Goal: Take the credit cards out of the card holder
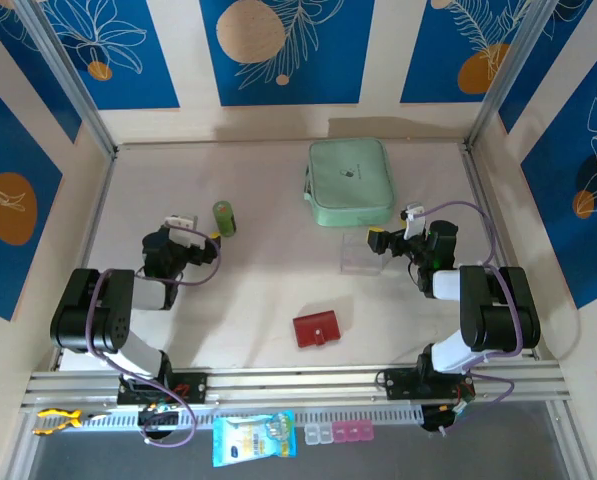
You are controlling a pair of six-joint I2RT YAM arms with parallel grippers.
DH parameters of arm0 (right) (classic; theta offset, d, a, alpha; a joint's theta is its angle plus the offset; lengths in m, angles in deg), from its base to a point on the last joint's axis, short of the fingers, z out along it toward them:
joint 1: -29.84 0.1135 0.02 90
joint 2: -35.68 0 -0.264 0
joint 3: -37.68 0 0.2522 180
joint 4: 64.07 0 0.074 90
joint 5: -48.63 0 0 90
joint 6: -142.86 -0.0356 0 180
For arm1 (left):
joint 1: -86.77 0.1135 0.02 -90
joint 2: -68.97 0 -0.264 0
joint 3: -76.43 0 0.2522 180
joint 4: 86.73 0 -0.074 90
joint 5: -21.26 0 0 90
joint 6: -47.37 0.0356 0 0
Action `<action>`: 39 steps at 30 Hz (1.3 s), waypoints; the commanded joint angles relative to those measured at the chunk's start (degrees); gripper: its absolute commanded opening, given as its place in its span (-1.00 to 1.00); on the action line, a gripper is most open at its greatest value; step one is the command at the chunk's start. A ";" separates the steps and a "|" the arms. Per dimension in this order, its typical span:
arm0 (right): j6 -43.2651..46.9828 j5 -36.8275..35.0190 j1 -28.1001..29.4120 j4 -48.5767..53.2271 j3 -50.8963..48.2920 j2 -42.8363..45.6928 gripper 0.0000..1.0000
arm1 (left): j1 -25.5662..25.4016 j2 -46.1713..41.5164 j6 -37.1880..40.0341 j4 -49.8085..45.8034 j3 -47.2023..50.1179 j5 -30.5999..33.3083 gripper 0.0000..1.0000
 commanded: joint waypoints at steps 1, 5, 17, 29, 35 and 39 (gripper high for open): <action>0.96 1.19 0.10 -2.19 -0.87 0.01 0.98 | 0.77 0.53 0.36 1.80 -0.11 -1.89 0.99; 0.92 1.19 -0.03 -2.11 -0.81 0.04 0.98 | 0.73 0.48 0.36 1.71 -0.13 -1.96 0.99; 0.86 1.28 -0.07 -2.11 -0.79 0.01 0.98 | 0.66 0.47 0.23 1.75 -0.12 -1.96 0.99; 0.88 1.28 -0.06 -2.06 -0.84 0.01 0.98 | 0.73 0.52 0.28 1.75 -0.22 -1.96 0.99; 0.48 1.37 -0.34 -1.76 -0.51 -0.08 0.97 | 0.87 0.52 -0.80 0.57 -0.76 0.39 0.99; 0.48 1.35 -0.29 -1.83 -0.51 -0.06 0.97 | 0.94 0.53 -1.48 -0.25 -1.28 2.34 0.99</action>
